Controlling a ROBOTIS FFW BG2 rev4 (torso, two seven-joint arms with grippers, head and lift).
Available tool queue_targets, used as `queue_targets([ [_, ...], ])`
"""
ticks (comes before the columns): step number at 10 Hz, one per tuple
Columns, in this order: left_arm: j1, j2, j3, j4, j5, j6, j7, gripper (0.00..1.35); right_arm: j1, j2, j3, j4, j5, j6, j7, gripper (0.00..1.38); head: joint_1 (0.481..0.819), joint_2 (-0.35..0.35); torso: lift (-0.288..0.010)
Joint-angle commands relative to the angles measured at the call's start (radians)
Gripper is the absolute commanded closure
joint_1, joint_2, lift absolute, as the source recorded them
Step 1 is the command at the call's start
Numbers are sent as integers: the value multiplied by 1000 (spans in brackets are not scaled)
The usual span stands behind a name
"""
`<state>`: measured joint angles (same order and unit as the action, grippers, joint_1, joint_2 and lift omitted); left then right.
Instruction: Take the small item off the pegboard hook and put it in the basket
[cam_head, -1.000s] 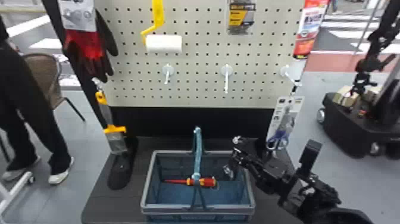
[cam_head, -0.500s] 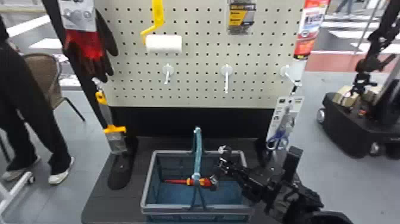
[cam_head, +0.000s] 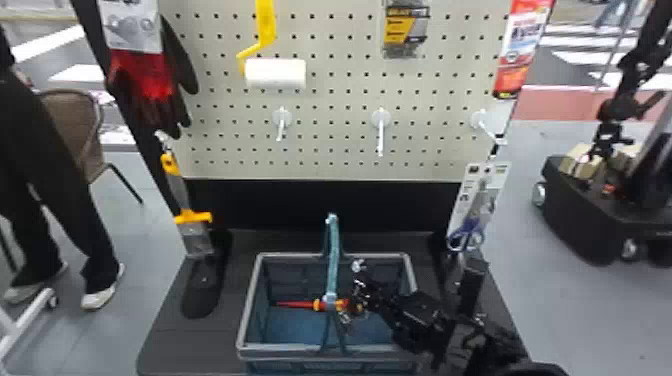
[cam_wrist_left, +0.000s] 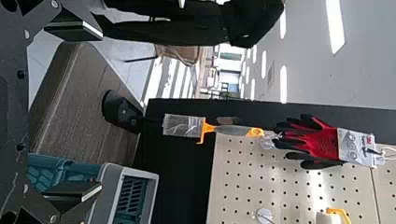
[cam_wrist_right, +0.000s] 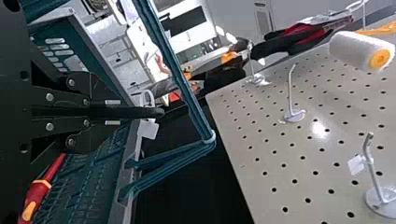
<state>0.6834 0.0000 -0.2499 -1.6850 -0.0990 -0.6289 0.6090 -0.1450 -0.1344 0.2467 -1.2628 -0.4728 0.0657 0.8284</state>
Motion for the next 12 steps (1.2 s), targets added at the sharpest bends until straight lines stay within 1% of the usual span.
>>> queue_targets([
  [1,-2,-3,0,2,1,0,0,168,-3,-1,5,20,-6,-6,0,1096,549,0,-100],
  [2,-2,-3,0,2,1,0,0,168,-3,-2,5,22,-9,-7,0,820,549,0,-100],
  [3,-2,-3,0,0,1,0,0,168,-3,-2,5,22,-10,-14,0,496,549,0,-100],
  [4,-2,-3,-2,2,1,-2,0,168,-3,-2,3,22,-12,-20,0,257,549,0,-100],
  [5,-2,-3,-2,0,1,-2,0,168,-5,-2,3,22,-14,-21,0,94,549,0,-100],
  [7,-2,-2,0,2,1,-2,0,168,-5,-4,3,20,-14,-21,0,121,549,0,-100],
  [12,-2,-3,-2,2,-1,-2,0,168,-5,-4,2,0,-9,-23,0,122,549,0,-100],
])
